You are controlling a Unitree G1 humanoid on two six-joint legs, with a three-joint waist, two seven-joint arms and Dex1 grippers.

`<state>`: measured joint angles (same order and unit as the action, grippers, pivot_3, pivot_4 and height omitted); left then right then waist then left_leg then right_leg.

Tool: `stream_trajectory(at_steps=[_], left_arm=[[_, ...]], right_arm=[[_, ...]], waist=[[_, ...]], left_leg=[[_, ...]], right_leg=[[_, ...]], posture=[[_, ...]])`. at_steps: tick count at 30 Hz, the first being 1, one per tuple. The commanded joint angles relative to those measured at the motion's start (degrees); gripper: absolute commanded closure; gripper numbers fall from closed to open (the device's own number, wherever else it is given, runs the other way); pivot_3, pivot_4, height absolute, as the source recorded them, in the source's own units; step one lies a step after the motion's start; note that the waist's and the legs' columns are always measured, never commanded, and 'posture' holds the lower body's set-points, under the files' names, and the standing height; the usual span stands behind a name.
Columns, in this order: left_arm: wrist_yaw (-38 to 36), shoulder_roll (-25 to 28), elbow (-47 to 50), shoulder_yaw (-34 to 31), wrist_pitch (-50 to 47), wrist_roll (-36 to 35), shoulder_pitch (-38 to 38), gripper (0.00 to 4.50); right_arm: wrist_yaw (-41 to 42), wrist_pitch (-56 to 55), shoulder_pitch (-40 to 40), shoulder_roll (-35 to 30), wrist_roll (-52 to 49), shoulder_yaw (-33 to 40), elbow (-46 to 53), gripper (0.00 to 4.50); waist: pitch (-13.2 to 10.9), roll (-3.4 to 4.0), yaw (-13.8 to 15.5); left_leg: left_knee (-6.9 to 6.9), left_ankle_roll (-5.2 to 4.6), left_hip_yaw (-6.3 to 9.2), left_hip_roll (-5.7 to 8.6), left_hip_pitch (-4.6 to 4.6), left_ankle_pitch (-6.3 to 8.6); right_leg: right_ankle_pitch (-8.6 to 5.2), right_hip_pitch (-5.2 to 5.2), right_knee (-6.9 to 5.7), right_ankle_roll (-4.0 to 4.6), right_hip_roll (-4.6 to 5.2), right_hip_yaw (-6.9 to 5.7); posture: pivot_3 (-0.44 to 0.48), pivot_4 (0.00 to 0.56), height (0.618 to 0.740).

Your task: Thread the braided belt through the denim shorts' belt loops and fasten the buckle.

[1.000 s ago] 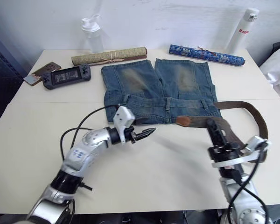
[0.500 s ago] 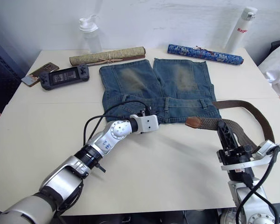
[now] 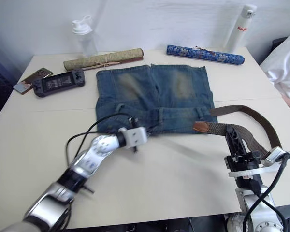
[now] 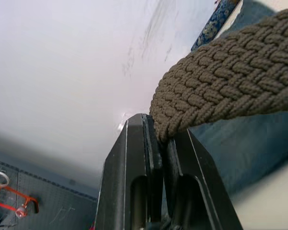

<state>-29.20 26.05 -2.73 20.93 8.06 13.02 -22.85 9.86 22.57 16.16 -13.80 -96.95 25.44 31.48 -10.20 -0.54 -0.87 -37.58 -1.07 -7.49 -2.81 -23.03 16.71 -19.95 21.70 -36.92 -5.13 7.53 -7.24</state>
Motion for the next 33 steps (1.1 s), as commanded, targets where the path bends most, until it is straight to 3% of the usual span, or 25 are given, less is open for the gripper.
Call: stream_trajectory(at_steps=[1, 3, 7, 16, 20, 22, 23, 27, 29, 33], left_arm=[[-4.8, 5.1, 13.0, -4.4, -2.6, -5.1, 10.9, 4.47], [-5.8, 7.9, 18.2, -7.6, -4.5, -7.0, 17.5, 4.47], [-6.6, 9.2, 23.7, -10.6, -7.8, -9.4, 23.4, 4.47], [-8.1, 5.3, 25.9, -11.3, -14.3, -14.9, 23.5, 4.47], [-10.9, 6.1, 24.4, -11.3, -13.8, -16.3, 22.7, 2.90], [-13.4, 7.4, 24.1, -11.5, -13.0, -17.4, 22.7, 1.90], [-15.3, 7.9, 24.7, -13.0, -14.5, -20.7, 22.9, 1.51], [-21.2, 9.1, 28.2, -20.1, -24.4, -37.9, 21.7, 1.51], [-25.2, 11.7, 29.1, -24.7, -32.4, -50.3, 18.4, 1.51], [-24.3, 12.7, 27.8, -27.2, -41.9, -60.0, 11.6, 1.51]], right_arm=[[1.0, -0.2, 0.4, -1.7, 0.2, 2.1, 2.4, 4.50], [0.3, 0.2, -0.2, -3.2, 0.6, 2.4, 2.3, 4.50], [-1.2, 1.3, -1.2, -6.6, 0.6, 2.5, 2.0, 4.50], [-4.7, 3.2, -2.8, -9.0, 1.5, 2.1, 0.7, 4.50], [-6.5, 4.4, -3.3, -10.8, 2.6, 1.9, 0.5, 4.50], [-8.1, 5.1, -3.5, -11.7, 3.0, 1.8, 0.0, 4.50], [-9.1, 5.5, -3.9, -12.4, 3.3, 2.0, -0.3, 4.50], [-12.4, 7.2, -5.1, -15.4, 2.5, 2.7, -1.5, 4.50], [-14.9, 8.9, -6.0, -18.4, 1.6, 3.2, -2.6, 4.50], [-17.0, 11.0, -7.7, -20.9, 0.3, 2.4, -3.3, 4.50]], waist=[[0.0, 0.08, 0.0], [0.0, 0.11, 0.0], [0.0, 0.16, 0.8], [0.0, 0.24, 1.0], [0.0, 0.24, 1.1], [0.0, 0.24, 1.0], [0.0, 0.24, 1.0], [0.0, 0.23, 0.8], [-0.1, 0.25, 0.9], [-0.1, 0.26, 1.0]], left_leg=[[0.04, 0.02, 0.02, 0.01, 0.01, -0.01], [-0.02, 0.00, 0.04, 0.04, 0.00, 0.00], [-0.01, -0.30, 0.07, 0.08, 0.11, 0.20], [0.05, -0.24, 0.12, 0.11, 0.07, 0.16], [0.03, -0.25, 0.12, 0.12, 0.07, 0.17], [0.03, -0.25, 0.12, 0.12, 0.07, 0.16], [0.03, -0.25, 0.12, 0.11, 0.07, 0.16], [0.03, -0.10, 0.13, 0.09, 0.06, 0.08], [0.02, -0.07, 0.14, 0.10, 0.06, 0.06], [-0.07, 0.07, 0.23, 0.12, 0.00, -0.03]], right_leg=[[0.00, -0.03, 0.02, 0.00, 0.02, -0.01], [0.00, -0.02, 0.17, 0.00, 0.07, -0.01], [0.00, -0.08, 0.11, 0.00, 0.16, 0.05], [0.00, -0.07, 0.10, 0.01, 0.11, 0.01], [0.00, -0.07, 0.08, 0.00, 0.11, 0.01], [0.00, -0.07, 0.08, 0.01, 0.10, 0.01], [0.00, -0.07, 0.08, 0.01, 0.09, 0.01], [0.00, -0.05, 0.07, 0.01, 0.09, 0.01], [0.00, -0.05, 0.07, 0.01, 0.08, 0.01], [0.00, -0.09, 0.06, 0.01, 0.05, -0.03]], posture=[[0.000, 0.150, 0.717], [0.000, 0.150, 0.717], [0.000, 0.150, 0.717], [0.000, 0.150, 0.717], [0.000, 0.150, 0.717], [0.000, 0.150, 0.717], [0.000, 0.150, 0.717], [0.000, 0.150, 0.717], [0.000, 0.150, 0.717], [0.000, 0.150, 0.717]])
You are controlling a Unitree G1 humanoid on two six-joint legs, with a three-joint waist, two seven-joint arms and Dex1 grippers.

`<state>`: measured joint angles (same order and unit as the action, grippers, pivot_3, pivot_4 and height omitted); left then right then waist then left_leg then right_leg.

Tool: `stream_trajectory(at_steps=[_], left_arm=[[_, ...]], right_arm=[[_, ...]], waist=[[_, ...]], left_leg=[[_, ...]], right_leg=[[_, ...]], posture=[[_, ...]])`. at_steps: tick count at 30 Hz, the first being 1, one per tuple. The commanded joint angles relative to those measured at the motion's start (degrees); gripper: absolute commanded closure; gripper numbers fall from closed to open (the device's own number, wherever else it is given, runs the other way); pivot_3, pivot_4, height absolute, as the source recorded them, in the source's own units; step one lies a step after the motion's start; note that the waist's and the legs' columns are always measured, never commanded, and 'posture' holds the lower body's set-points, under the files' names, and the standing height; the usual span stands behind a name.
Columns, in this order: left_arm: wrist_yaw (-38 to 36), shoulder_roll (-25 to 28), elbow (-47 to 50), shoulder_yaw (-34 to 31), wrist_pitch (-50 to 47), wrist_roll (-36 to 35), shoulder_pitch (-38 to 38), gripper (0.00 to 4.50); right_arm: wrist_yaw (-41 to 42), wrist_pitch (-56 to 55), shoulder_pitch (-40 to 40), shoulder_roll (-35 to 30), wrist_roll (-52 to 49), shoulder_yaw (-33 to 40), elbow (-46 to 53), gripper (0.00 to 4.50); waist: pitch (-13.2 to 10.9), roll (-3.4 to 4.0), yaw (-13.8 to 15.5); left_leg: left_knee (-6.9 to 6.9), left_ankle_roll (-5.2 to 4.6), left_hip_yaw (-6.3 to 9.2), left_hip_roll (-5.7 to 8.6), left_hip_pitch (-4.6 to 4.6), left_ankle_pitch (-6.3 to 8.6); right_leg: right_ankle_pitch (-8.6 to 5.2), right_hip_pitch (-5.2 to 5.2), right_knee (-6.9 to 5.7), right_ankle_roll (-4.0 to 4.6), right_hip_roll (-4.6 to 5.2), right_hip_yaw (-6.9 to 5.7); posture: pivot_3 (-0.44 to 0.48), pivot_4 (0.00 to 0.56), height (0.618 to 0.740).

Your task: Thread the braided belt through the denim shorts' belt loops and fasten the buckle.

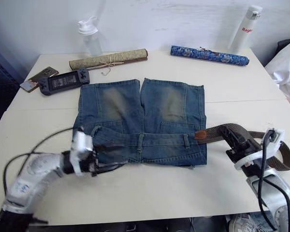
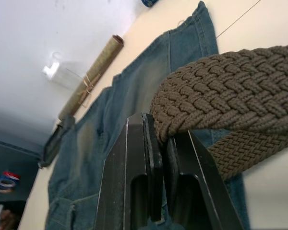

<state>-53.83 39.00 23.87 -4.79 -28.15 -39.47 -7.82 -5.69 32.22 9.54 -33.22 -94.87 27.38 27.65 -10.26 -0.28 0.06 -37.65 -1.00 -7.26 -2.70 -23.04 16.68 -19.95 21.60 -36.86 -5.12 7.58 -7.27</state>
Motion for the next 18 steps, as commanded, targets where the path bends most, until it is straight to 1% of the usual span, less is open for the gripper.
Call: stream_trajectory(at_steps=[1, 4, 9, 18], left_arm=[[0.3, -0.4, 0.9, -1.1, -6.6, -8.1, -5.2, 1.51], [-0.5, -0.5, 0.4, 0.9, -6.4, -6.1, -7.2, 1.51], [1.3, -2.0, 0.1, 2.9, -6.4, -4.4, -8.1, 1.51], [2.7, -2.9, 1.4, 3.4, -7.2, -4.4, -8.3, 1.51]], right_arm=[[-2.4, 2.1, -1.7, -2.2, -1.4, -0.5, 0.2, 4.50], [-4.2, 4.0, -3.1, -2.9, -1.3, -2.2, 0.1, 4.50], [-5.7, 6.2, -2.7, -4.1, -2.4, -2.6, 0.4, 4.50], [-6.7, 7.0, -4.0, -3.3, 4.0, -5.7, 2.1, 4.50]], waist=[[0.0, 0.00, 0.1], [0.0, -0.04, -0.1], [0.0, -0.04, 0.0], [0.0, -0.04, 0.0]], left_leg=[[0.00, 0.00, 0.01, 0.03, 0.00, 0.00], [-0.02, 0.00, -0.03, 0.05, -0.02, -0.02], [-0.02, 0.05, -0.04, 0.01, -0.02, -0.06], [-0.05, 0.02, -0.04, 0.02, -0.03, -0.07]], right_leg=[[0.00, -0.02, -0.01, 0.00, -0.01, 0.00], [0.01, -0.01, 0.02, -0.03, -0.08, 0.01], [0.01, 0.01, 0.03, -0.03, -0.14, 0.02], [0.01, 0.01, 0.02, -0.03, -0.12, 0.04]], posture=[[0.000, 0.150, 0.717], [0.000, 0.150, 0.717], [0.000, 0.150, 0.717], [0.000, 0.150, 0.717]])
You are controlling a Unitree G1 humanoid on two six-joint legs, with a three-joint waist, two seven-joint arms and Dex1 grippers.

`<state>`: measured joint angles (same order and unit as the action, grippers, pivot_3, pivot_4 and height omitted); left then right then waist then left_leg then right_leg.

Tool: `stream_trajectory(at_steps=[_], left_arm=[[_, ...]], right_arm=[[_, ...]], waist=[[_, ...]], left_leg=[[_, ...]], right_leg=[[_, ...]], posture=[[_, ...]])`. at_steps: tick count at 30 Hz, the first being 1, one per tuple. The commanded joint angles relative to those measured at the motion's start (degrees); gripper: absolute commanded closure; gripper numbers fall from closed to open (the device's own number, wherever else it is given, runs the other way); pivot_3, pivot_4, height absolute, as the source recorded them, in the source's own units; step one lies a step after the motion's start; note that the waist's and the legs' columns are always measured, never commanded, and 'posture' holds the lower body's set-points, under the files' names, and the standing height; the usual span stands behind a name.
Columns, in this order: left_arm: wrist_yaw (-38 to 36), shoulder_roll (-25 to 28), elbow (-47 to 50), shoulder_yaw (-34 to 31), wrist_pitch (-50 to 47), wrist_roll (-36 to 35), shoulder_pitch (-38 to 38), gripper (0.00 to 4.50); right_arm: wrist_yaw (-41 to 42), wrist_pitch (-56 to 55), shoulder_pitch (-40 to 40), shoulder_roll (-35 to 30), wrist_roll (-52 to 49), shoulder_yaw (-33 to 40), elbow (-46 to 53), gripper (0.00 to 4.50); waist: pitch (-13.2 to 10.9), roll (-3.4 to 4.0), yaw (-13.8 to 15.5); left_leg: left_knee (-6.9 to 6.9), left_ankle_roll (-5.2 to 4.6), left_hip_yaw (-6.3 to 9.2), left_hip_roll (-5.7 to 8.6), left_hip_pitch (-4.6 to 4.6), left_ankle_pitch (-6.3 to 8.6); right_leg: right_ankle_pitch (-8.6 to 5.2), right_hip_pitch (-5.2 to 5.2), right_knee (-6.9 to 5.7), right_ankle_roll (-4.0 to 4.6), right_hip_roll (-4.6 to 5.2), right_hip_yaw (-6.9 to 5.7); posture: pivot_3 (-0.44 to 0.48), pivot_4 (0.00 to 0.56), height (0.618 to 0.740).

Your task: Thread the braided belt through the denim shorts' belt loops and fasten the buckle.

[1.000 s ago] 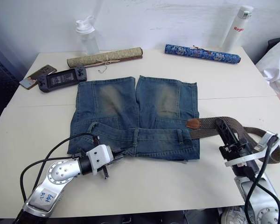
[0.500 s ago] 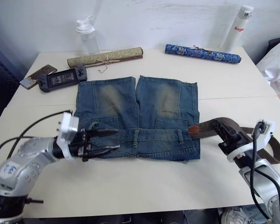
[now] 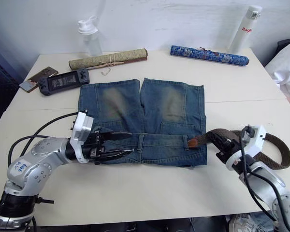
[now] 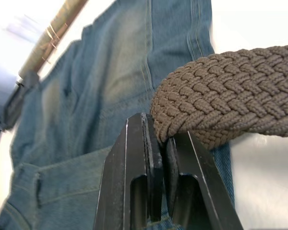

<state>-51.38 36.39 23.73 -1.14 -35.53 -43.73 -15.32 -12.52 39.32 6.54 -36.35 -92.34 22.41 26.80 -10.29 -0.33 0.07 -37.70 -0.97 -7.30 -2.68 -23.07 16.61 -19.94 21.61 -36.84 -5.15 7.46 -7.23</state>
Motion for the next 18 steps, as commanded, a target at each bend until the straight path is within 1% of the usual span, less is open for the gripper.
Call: stream_trajectory(at_steps=[1, 5, 9, 14, 18], left_arm=[[0.4, -0.4, 1.6, -0.2, 0.0, -0.2, -0.9, 1.51], [0.6, -0.5, 1.9, 0.0, -0.1, -0.2, -0.9, 1.51], [0.9, -0.7, 1.8, 0.1, 0.0, 0.0, -0.9, 1.51], [0.7, -0.8, 1.1, 0.5, 0.4, 0.7, -1.4, 1.51], [0.5, -1.3, 1.0, 1.6, 1.1, 1.9, -1.7, 1.51]], right_arm=[[0.0, -0.1, -1.5, 0.1, 2.7, -1.4, 3.0, 4.50], [0.3, -0.6, -2.9, 1.7, 6.4, -3.7, 3.3, 4.50], [1.7, -1.4, -3.0, 1.6, 12.6, -3.6, 3.1, 4.50], [1.2, -0.2, -4.4, 3.5, 12.5, -5.1, 3.5, 4.50], [-1.2, 1.0, -6.2, 7.7, 11.8, -9.4, 2.9, 4.50]], waist=[[0.0, 0.00, 0.0], [0.0, 0.00, 0.0], [0.0, 0.00, -0.1], [0.0, 0.00, -0.1], [0.0, 0.00, -0.1]], left_leg=[[0.00, 0.00, 0.00, 0.00, 0.00, 0.00], [0.01, 0.01, 0.01, -0.01, 0.00, 0.00], [0.01, 0.02, 0.00, -0.01, 0.00, -0.01], [0.01, 0.02, 0.00, 0.00, -0.01, -0.01], [0.01, 0.03, 0.01, -0.02, -0.01, -0.01]], right_leg=[[0.00, 0.00, 0.00, 0.00, 0.00, 0.00], [0.00, 0.00, 0.01, 0.00, -0.01, 0.00], [0.00, 0.01, 0.01, 0.00, -0.01, 0.00], [0.00, 0.01, 0.01, 0.00, -0.01, 0.00], [0.00, 0.01, 0.00, 0.00, -0.01, 0.00]], posture=[[0.000, 0.150, 0.717], [0.000, 0.150, 0.717], [0.000, 0.150, 0.717], [0.000, 0.150, 0.717], [0.000, 0.150, 0.717]])
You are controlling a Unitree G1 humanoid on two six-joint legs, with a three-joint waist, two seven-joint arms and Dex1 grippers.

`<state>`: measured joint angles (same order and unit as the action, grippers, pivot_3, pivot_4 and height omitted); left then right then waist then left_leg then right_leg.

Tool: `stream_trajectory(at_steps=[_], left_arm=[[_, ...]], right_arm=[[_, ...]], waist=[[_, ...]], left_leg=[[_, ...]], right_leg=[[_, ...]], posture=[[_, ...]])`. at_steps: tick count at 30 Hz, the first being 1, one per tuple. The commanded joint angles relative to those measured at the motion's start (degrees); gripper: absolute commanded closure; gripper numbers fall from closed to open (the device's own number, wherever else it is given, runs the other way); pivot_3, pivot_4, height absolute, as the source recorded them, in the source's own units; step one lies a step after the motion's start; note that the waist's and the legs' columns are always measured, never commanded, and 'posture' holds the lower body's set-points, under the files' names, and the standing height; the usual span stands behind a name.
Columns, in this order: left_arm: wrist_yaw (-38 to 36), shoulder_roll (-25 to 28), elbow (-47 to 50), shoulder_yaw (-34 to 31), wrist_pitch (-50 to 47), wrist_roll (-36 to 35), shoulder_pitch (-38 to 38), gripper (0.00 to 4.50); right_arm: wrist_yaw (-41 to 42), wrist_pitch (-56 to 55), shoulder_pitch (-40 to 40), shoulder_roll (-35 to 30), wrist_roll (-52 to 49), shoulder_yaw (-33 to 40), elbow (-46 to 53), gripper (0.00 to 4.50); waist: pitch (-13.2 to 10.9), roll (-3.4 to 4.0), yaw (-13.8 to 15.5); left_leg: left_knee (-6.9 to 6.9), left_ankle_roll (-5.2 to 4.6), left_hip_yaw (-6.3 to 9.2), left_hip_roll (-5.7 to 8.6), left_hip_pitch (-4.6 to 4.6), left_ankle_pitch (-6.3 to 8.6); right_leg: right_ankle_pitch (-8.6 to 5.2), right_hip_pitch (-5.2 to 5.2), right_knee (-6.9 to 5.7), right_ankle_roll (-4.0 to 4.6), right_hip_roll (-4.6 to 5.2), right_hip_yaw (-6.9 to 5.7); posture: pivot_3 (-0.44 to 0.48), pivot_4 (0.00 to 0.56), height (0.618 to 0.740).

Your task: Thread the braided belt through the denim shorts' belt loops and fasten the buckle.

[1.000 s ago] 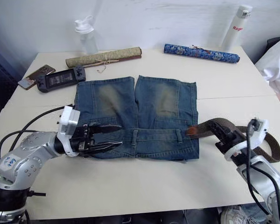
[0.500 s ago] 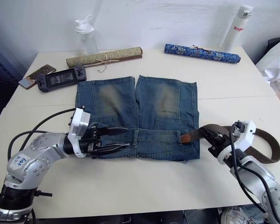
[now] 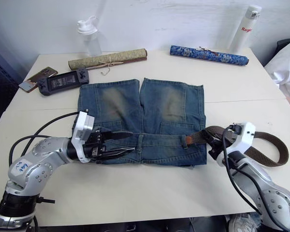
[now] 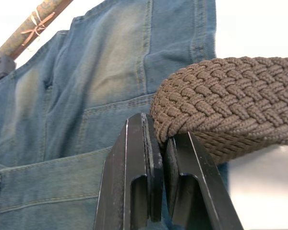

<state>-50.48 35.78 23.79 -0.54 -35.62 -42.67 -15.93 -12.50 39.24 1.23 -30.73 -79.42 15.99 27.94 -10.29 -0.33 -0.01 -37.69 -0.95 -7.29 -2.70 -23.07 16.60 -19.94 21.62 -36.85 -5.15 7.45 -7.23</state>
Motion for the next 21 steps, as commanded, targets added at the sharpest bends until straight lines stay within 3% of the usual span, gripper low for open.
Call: stream_trajectory(at_steps=[1, 7, 17, 21], left_arm=[[-0.5, -0.7, 0.9, 1.2, 1.4, 1.1, -1.1, 1.51], [-0.5, -2.3, -0.2, 5.6, 6.4, 8.4, -1.6, 1.51], [4.0, -7.5, -9.9, 14.6, 25.2, 29.2, -3.7, 1.51], [3.9, -8.5, -13.2, 15.9, 31.5, 33.4, -3.7, 1.51]], right_arm=[[-1.6, 1.3, -1.1, 2.6, -1.0, -3.3, 1.7, 4.50], [-7.1, 3.8, -2.4, 9.0, -5.3, -8.4, -0.7, 4.50], [-10.2, 4.2, 0.2, 11.8, -16.6, -4.5, -8.7, 4.50], [-10.4, 4.2, 0.0, 12.0, -23.0, -3.7, -10.8, 4.50]], waist=[[0.0, 0.01, -0.1], [0.0, 0.00, -0.2], [0.0, -0.06, -0.2], [0.0, -0.07, -0.1]], left_leg=[[0.00, 0.01, 0.00, 0.00, 0.00, 0.00], [0.06, 0.05, -0.03, -0.02, 0.00, -0.03], [0.05, -0.02, -0.03, -0.02, 0.00, 0.00], [0.06, -0.04, -0.02, -0.02, -0.01, 0.01]], right_leg=[[0.00, 0.01, 0.00, 0.00, -0.01, 0.00], [-0.01, 0.06, 0.00, 0.01, -0.03, 0.02], [-0.01, 0.04, 0.01, 0.02, -0.02, 0.02], [-0.01, 0.04, 0.02, 0.02, 0.00, 0.00]], posture=[[0.000, 0.150, 0.717], [0.000, 0.150, 0.717], [0.000, 0.150, 0.717], [0.000, 0.150, 0.717]])
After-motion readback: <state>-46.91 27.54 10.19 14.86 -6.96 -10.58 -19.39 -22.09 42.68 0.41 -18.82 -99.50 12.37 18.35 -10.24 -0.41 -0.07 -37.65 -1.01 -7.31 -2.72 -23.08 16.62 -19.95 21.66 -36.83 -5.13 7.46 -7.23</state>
